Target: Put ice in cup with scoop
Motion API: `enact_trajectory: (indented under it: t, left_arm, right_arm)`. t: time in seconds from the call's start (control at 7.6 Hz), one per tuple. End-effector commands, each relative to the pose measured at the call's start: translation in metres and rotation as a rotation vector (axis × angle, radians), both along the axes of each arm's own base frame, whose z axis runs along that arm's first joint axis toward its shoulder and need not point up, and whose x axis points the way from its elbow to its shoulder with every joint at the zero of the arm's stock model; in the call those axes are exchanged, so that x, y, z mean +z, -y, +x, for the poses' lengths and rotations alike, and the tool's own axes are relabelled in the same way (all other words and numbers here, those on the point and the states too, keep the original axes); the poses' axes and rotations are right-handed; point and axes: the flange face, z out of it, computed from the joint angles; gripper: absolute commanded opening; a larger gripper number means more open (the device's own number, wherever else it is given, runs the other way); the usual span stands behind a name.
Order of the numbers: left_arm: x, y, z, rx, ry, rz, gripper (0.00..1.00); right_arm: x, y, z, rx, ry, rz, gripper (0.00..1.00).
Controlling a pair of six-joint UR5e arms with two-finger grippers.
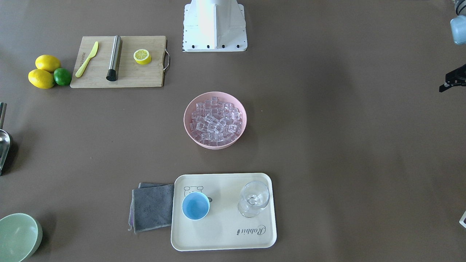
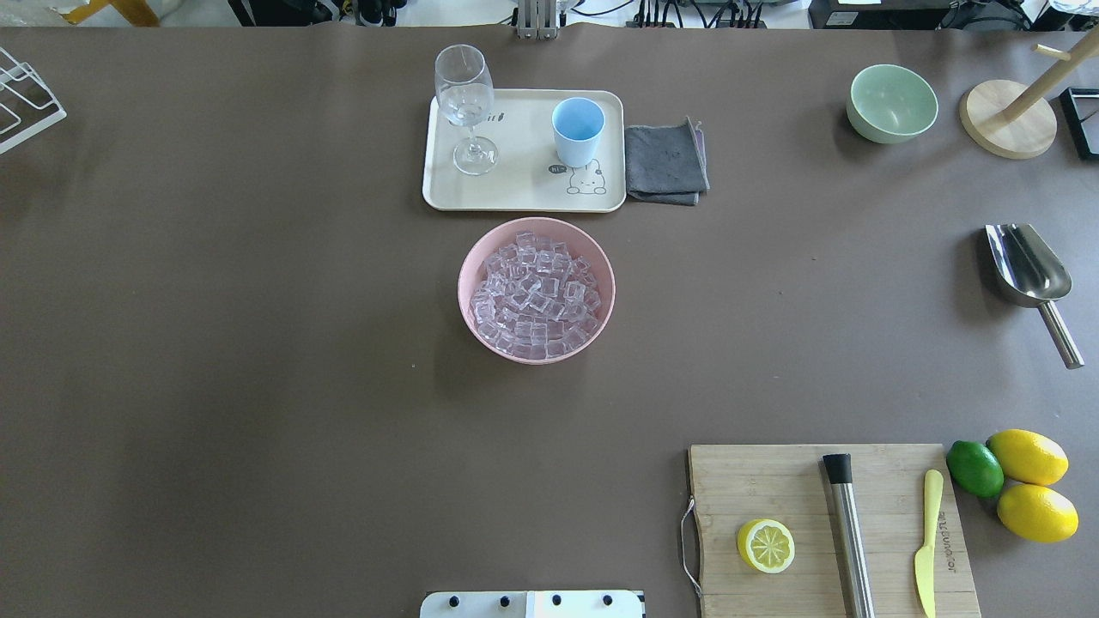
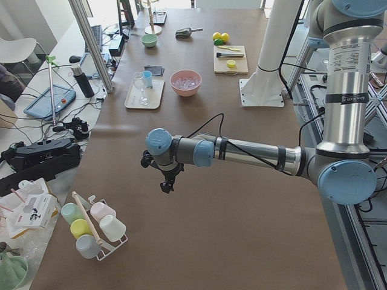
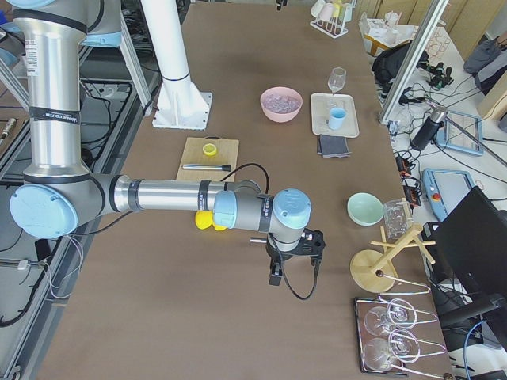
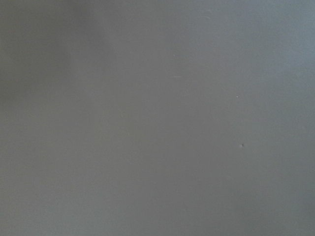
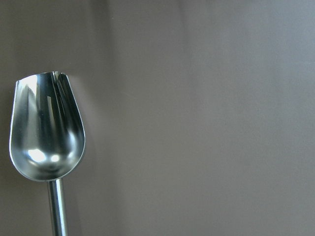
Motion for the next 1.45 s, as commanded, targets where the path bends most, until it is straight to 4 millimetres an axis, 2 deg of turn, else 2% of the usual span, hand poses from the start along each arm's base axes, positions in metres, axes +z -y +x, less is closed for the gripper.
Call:
enact_trajectory:
  t: [0.0,0.66,1.05,1.32]
  left_arm:
    - [0.001,0.0,0.0,0.001,0.0,-0.003,0.99]
    - [-0.001,0.001,0.002,0.004,-0.001,0.003,0.99]
    - [-0.019,0.011,0.029,0.055,-0.008,0.045,0.99]
    - [-0.029,0.01,0.029,0.058,-0.013,0.069,0.99]
  right_arm:
    - [-0.018,-0.012,-0.001,0.0,0.004,0.035,1.0]
    - [-0.024,-0.013,-0.002,0.003,0.023,0.041,1.0]
    - [-0.03,-0.013,-0.003,0.005,0.032,0.051,1.0]
    - [-0.03,-0.013,-0.003,0.005,0.033,0.051,1.0]
